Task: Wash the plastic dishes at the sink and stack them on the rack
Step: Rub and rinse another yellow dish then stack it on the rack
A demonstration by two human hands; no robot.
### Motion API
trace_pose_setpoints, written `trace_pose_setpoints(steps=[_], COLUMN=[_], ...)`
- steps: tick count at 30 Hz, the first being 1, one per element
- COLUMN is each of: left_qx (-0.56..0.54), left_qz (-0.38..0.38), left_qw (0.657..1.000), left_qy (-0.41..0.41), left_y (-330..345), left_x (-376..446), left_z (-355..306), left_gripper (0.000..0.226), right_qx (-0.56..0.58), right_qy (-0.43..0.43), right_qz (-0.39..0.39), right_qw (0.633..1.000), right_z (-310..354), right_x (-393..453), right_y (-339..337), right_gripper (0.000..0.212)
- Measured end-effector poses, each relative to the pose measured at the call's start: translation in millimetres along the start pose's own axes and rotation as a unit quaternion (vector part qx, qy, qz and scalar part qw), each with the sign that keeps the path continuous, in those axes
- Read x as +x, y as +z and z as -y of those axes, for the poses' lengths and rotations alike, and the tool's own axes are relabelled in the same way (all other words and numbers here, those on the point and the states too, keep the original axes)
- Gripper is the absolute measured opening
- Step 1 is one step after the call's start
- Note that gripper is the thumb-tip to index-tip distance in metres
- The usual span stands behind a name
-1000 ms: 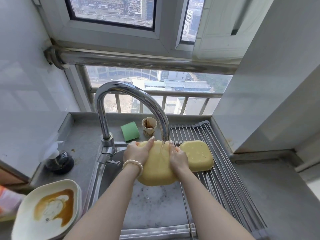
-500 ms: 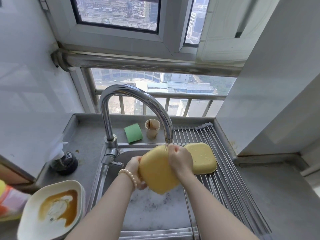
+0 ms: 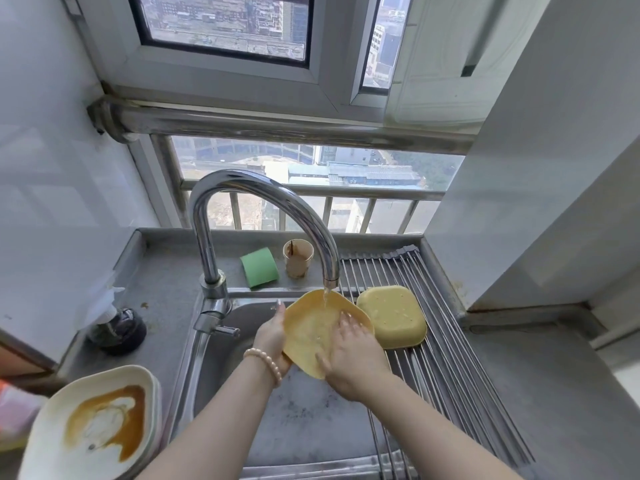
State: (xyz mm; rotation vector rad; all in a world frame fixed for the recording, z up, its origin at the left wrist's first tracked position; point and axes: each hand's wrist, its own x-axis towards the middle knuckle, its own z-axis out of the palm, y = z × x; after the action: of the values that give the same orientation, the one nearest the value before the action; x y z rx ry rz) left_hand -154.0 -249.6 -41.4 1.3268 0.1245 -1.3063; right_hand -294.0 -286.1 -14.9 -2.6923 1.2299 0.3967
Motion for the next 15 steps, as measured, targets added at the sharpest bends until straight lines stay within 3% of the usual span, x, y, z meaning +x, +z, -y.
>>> trace_pose_setpoints(steps=[2, 5, 8, 11, 15], left_qx=[-0.005, -0.046, -0.114, -0.207, -0.257], left_qz=[0.005, 0.038, 0.113, 0.194, 0.221], left_qw=[0.999, 0.996, 0.987, 0.959, 0.941], left_qy=[0.049, 0.064, 0.023, -0.004, -0.009], left_y=[6, 15, 16, 6, 1], left_x=[-4, -13, -20, -16, -19], left_z=[4, 11, 16, 16, 11], left_gripper=[0.054, 0.05, 0.05, 0.056, 0.057], right_qx=[-0.017, 0.04, 0.076, 0.118, 0.181], right_qy=[0.057, 0.096, 0.054, -0.002, -0.053], right_qz=[0.055, 0.049, -0.003, 0.006, 0.032], right_qw=[0.997, 0.993, 0.996, 0.993, 0.981], right_z=[5, 21, 41, 49, 53], right_x=[8, 21, 30, 34, 38], right_y=[1, -4, -11, -14, -11], right_gripper=[0.078, 0.079, 0.072, 0.073, 0.073])
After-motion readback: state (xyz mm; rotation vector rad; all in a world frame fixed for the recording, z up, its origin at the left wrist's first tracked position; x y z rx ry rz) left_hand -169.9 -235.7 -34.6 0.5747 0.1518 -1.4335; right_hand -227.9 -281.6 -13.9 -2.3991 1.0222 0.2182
